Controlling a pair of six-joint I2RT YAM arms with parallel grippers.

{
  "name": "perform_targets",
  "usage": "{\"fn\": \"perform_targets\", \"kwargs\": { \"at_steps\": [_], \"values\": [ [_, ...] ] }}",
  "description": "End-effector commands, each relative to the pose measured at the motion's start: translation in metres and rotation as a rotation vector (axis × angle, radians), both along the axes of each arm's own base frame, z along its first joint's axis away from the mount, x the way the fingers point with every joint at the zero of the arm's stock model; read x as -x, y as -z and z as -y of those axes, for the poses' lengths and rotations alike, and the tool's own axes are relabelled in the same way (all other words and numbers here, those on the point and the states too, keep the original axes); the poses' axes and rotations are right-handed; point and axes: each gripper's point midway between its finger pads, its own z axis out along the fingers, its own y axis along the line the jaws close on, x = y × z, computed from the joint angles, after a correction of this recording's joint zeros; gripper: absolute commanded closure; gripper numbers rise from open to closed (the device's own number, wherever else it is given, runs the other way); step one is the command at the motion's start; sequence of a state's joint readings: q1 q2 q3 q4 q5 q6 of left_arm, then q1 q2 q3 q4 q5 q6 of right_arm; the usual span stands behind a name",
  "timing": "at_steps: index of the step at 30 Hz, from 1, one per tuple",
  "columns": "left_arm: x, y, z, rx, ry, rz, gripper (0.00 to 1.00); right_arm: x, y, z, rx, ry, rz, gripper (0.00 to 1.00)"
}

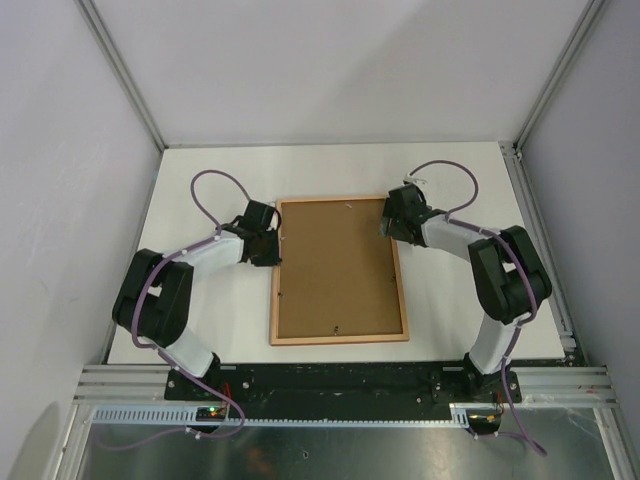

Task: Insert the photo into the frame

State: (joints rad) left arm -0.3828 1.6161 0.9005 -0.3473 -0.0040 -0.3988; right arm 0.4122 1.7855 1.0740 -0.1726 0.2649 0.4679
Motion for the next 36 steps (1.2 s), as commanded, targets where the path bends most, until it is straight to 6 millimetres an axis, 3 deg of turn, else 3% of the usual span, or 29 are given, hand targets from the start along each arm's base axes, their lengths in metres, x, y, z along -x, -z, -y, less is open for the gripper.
{"fn": "perform_targets", "kwargs": {
  "at_steps": [1, 12, 26, 36],
  "values": [
    [0.029, 0.021, 0.006, -0.011, 0.07, -0.126, 1.0, -0.035, -0.022, -0.006, -0.053, 0.1, 0.104, 0.24],
    [0.028, 0.021, 0.008, -0.003, 0.072, -0.127, 1.0, -0.05, -0.002, -0.008, 0.011, 0.166, 0.076, 0.27],
    [0.023, 0.019, 0.01, 0.004, 0.054, -0.119, 1.0, -0.021, 0.019, -0.01, 0.035, 0.108, -0.029, 0.37],
    [0.022, 0.018, 0.011, 0.006, 0.041, -0.121, 1.0, -0.003, 0.029, -0.004, -0.01, 0.069, -0.063, 0.51]
  ]
}}
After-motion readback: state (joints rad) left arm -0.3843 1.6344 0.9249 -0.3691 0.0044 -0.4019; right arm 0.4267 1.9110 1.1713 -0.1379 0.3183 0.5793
